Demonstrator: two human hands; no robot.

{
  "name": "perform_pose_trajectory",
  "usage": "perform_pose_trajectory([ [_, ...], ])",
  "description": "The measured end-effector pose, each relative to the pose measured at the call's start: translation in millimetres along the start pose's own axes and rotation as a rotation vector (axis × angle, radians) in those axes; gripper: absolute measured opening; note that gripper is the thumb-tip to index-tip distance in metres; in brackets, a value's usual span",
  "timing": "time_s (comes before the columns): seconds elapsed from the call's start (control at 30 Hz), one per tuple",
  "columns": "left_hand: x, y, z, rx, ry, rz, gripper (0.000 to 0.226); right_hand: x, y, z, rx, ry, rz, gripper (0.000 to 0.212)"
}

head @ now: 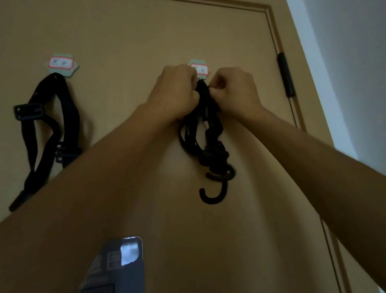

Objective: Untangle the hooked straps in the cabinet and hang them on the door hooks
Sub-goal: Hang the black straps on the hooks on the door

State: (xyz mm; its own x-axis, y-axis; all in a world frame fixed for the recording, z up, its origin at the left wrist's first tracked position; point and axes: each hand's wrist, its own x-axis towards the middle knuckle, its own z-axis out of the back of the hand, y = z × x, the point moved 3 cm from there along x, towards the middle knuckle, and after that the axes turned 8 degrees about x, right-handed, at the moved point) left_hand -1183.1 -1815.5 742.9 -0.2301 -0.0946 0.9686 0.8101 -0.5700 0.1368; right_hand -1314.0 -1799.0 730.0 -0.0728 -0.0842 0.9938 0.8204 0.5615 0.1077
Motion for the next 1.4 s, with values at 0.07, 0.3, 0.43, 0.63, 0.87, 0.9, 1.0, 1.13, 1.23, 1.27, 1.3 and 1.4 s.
perform_pose_trajectory([
  [0.07,-7,-3,0,-0.036,0.004,0.026,0.007,-10,-1,-1,0.06,0.02,-0.037,0.004],
  [0.3,-17,-3,3,-0.152,-0.001,0.159,0.011,-34,4,8,0.119,0.057,-0.07,0.026],
  [0.43,-21,-6,12,-0.136,0.021,0.177,0.011,-35,7,16,0.113,0.015,-0.068,0.029],
  [0.63,-24,-9,20,-0.067,0.051,0.185,0.026,-25,4,14,0.059,0.028,-0.081,0.041],
  [0.87,-30,-6,26,-0.046,0.064,0.222,0.027,-32,5,23,0.08,0.03,-0.106,0.043],
  [0.9,-32,-4,26,-0.044,0.064,0.224,0.027,-38,4,25,0.091,0.023,-0.107,0.042],
  [1.0,-49,1,26,-0.033,0.083,0.231,0.025,-61,2,29,0.115,-0.001,-0.129,0.041],
  [1.13,-87,7,28,-0.026,0.1,0.25,0.024,-105,-7,34,0.151,-0.002,-0.201,0.04],
  [1.23,-131,12,31,-0.032,0.128,0.275,0.023,-145,-14,39,0.185,0.023,-0.25,0.039],
  [1.27,-148,13,32,-0.028,0.134,0.289,0.022,-159,-16,40,0.192,0.034,-0.269,0.038],
  [1.3,-167,14,33,-0.027,0.14,0.306,0.021,-175,-18,40,0.195,0.053,-0.285,0.038],
  [1.4,-233,13,37,0.005,0.188,0.362,0.019,-227,-18,39,0.212,0.146,-0.347,0.039],
])
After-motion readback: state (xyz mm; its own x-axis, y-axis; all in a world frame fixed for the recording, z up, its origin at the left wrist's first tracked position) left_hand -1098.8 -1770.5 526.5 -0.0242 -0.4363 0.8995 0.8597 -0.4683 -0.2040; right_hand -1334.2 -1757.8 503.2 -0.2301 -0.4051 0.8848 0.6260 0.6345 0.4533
